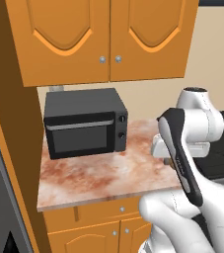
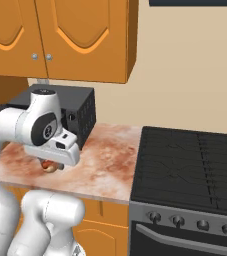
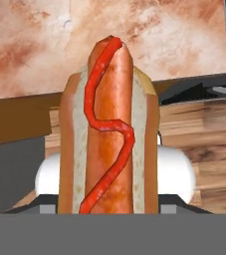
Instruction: Store the hot dog in the freezer for long-term storage. Close the freezer door after placing the cooked food.
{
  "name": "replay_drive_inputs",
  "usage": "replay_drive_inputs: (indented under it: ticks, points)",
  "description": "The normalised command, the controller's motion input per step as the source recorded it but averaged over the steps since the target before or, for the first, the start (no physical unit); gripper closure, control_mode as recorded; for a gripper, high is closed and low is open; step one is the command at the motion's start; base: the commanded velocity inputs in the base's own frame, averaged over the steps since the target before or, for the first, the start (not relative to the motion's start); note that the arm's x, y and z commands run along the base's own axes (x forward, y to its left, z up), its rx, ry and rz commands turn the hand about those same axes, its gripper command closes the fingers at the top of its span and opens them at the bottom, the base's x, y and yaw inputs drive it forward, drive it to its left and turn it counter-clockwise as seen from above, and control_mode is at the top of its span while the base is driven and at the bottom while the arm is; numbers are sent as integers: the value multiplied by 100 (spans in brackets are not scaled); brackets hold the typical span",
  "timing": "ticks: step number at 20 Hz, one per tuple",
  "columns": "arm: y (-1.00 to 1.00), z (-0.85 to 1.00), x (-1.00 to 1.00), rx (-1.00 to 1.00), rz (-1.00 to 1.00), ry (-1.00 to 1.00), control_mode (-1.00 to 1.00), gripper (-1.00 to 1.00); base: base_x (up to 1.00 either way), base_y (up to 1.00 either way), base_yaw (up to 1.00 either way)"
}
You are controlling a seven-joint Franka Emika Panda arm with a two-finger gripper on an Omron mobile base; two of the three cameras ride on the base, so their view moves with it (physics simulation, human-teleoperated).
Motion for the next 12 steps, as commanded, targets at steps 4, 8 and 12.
replay_drive_inputs:
  ticks: [4,8,12]
  points:
    - [0,23,-51,0,0,-9,-100,100,0,0,0]
    - [0,25,-10,0,0,-6,-100,100,0,0,0]
    - [0,9,0,-11,0,0,-100,100,0,0,0]
